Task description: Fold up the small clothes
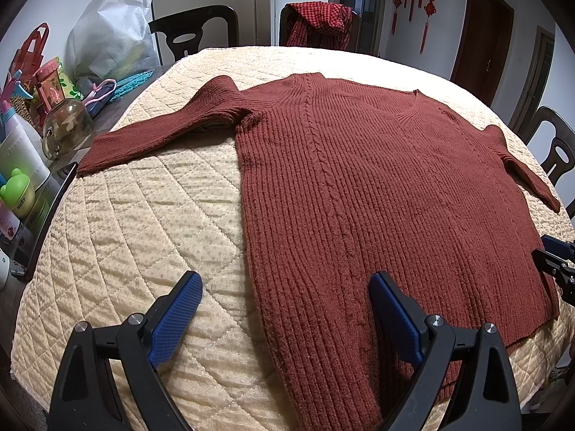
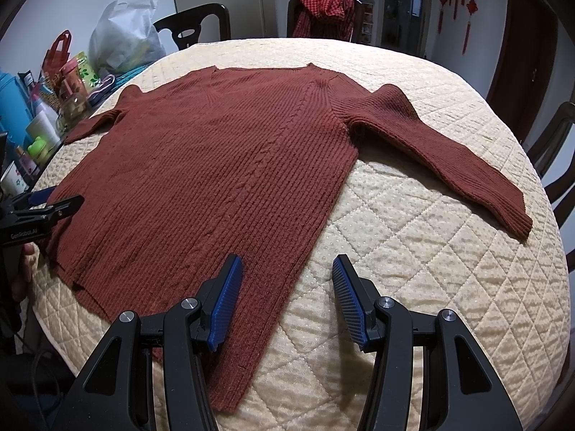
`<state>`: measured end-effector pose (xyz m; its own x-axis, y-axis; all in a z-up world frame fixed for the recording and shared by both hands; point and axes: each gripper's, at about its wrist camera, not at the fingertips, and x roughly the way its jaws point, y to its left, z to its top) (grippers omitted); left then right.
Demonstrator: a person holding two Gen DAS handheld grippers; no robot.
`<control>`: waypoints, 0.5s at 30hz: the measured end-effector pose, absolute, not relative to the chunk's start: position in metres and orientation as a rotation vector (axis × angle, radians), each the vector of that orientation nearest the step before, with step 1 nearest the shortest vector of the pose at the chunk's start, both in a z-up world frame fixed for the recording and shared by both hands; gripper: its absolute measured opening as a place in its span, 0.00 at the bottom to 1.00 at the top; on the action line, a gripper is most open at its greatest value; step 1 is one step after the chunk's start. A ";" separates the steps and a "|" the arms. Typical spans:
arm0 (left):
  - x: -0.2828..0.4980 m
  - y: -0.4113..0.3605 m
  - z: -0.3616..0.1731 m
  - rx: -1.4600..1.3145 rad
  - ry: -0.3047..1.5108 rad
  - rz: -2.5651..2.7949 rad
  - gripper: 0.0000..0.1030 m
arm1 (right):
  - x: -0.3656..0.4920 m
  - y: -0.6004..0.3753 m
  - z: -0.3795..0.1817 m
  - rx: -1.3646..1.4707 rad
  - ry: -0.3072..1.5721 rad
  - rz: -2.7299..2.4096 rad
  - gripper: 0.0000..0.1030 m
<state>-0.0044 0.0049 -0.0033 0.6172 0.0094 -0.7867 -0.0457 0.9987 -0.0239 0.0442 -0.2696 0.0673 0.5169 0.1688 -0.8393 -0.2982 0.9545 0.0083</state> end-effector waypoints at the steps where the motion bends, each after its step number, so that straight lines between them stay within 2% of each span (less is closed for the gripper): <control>1: -0.005 0.005 -0.003 -0.044 0.904 0.031 0.93 | 0.044 -0.269 0.067 -0.141 0.989 0.282 0.51; 15: -0.007 0.003 -0.002 -0.044 0.892 0.041 0.93 | 0.044 -0.271 0.068 -0.140 0.986 0.282 0.51</control>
<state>-0.0065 0.0027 -0.0024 0.6275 0.0174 -0.7784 -0.0544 0.9983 -0.0216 0.0440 -0.2710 0.0679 0.5191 0.1712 -0.8374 -0.2976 0.9546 0.0107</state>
